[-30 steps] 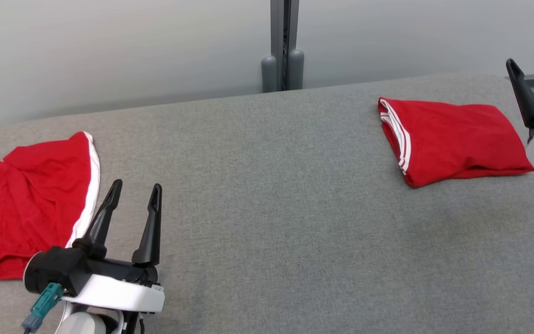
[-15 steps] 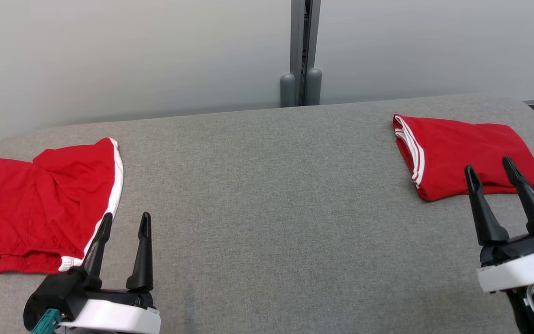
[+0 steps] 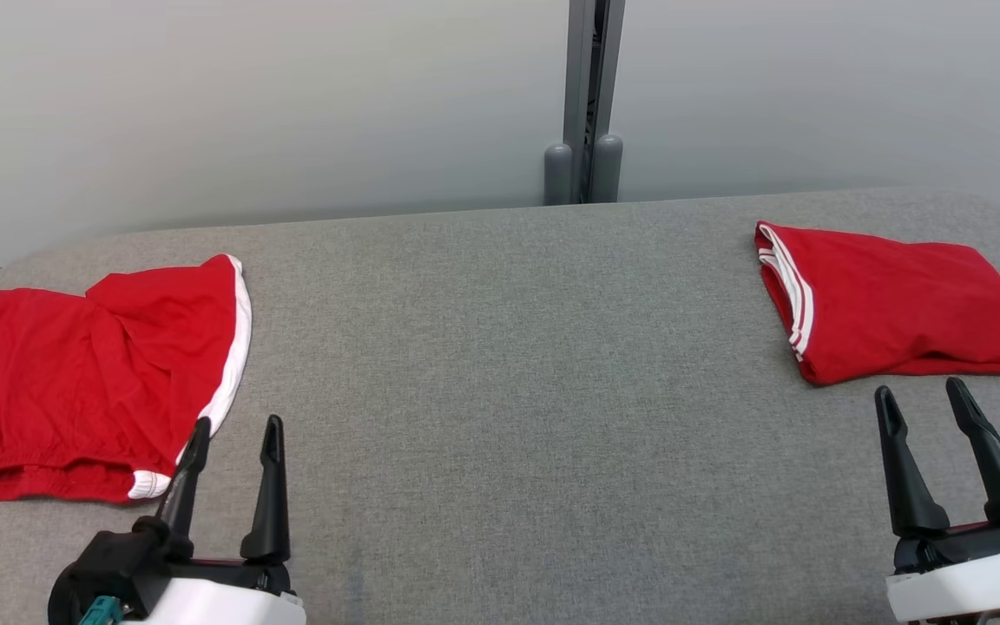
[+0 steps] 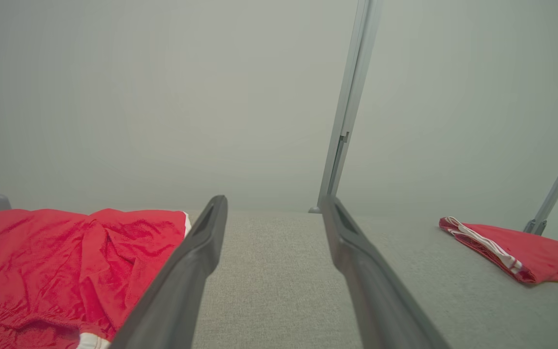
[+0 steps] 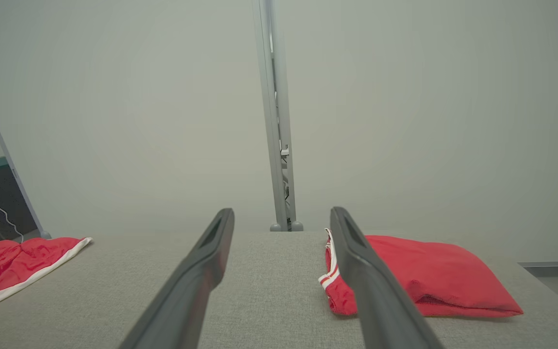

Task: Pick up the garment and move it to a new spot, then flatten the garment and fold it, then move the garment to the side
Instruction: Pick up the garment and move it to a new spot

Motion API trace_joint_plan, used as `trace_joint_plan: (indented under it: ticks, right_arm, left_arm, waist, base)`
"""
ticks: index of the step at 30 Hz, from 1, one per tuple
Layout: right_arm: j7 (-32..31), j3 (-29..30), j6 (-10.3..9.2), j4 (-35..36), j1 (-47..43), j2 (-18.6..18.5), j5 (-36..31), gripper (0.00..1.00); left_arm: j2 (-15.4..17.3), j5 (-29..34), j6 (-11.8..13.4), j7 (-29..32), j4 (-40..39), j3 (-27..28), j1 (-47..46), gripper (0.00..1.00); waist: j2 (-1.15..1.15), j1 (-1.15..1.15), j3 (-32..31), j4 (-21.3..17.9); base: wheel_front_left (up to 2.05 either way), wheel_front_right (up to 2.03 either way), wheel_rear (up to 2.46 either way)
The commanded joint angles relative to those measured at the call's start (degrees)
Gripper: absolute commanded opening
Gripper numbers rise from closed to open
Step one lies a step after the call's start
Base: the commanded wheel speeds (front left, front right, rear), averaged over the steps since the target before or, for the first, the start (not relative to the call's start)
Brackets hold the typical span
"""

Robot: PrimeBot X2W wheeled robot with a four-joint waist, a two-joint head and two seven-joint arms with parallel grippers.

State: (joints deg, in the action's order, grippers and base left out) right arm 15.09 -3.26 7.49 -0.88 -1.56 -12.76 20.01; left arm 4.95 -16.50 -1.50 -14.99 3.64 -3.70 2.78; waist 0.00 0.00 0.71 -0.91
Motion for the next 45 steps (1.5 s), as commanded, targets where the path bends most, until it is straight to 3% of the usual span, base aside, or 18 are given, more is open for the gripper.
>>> trace_joint_plan:
  ticks: [1,30,36,45]
  right_arm:
    - [0.1,0.5,0.02,-0.4,-0.3,-0.1,0.2,1.0]
    - [0.1,-2.3,0.02,-3.3,0.9,-1.7,2.2,1.0]
    - [0.1,-3.5,0.02,-3.5,1.1,-2.0,2.3,1.0]
    - [0.1,-5.7,0.02,-3.5,2.8,-1.4,2.7,1.0]
  left_arm:
    - [0.1,0.4,-0.4,-0.2,0.2,0.0,0.2,1.0]
    - [-1.7,1.8,-3.4,-0.2,3.5,1.9,-2.0,1.0]
    - [-1.7,1.9,-3.7,-0.2,3.6,1.8,-2.6,1.0]
    - [-1.8,1.8,-3.6,-0.2,4.4,2.2,-3.5,1.0]
  waist:
    - [0.0,0.0,0.1,0.1]
    - [0.0,0.0,-0.8,2.2]
    - [0.0,0.0,-0.7,4.6]
    - [0.0,0.0,-0.5,12.0]
  base:
    - [0.0,0.0,0.0]
    - [0.0,0.0,0.0]
    - [0.0,0.0,0.0]
    - [0.0,0.0,0.0]
